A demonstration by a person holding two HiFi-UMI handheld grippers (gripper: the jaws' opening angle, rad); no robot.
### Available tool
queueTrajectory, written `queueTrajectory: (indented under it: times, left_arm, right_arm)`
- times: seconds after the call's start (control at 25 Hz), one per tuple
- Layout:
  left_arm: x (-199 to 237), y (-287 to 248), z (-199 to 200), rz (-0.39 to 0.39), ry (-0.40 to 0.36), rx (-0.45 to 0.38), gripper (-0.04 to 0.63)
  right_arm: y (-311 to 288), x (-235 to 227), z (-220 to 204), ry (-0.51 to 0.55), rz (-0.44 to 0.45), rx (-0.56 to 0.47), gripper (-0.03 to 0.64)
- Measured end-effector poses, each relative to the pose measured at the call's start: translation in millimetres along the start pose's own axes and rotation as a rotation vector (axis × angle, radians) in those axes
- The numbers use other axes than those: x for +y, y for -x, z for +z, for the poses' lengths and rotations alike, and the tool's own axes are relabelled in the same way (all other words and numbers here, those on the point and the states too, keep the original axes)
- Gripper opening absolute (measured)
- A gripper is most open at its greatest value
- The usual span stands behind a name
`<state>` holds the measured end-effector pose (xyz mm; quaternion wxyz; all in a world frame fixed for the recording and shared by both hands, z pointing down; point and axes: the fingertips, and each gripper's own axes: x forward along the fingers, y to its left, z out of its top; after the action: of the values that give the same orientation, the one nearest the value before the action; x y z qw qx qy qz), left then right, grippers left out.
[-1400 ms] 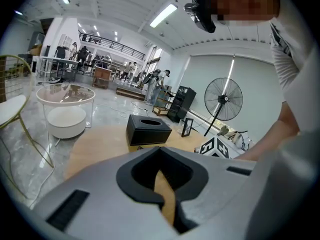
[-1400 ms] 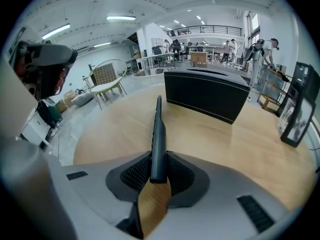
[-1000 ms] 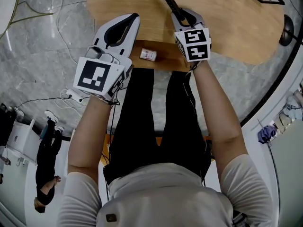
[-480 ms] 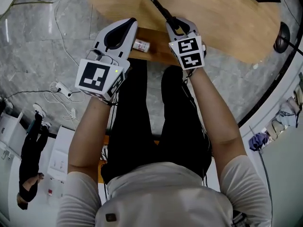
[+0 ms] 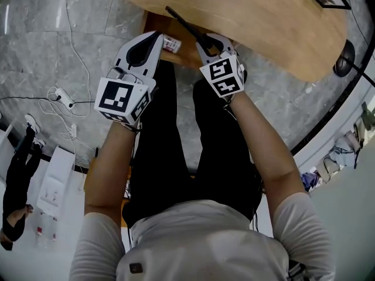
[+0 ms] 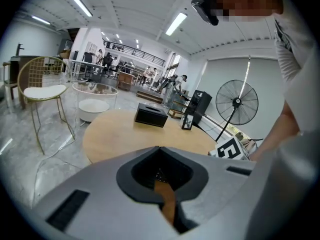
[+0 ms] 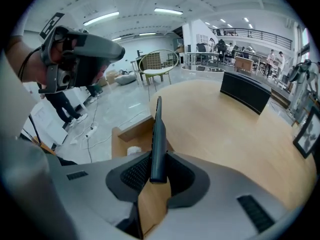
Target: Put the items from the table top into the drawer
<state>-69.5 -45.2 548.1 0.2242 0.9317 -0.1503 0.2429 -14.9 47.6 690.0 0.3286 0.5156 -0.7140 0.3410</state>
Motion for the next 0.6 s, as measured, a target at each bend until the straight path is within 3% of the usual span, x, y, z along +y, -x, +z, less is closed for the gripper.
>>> queueTrajectory:
  times: [0.6]
  left_arm:
    - [8.9, 0.6, -36.9, 0.057, 0.036, 0.009, 0.009]
  right_arm:
    - [-30.3, 27.3, -41.4, 0.114, 0.097, 0.067, 0.103]
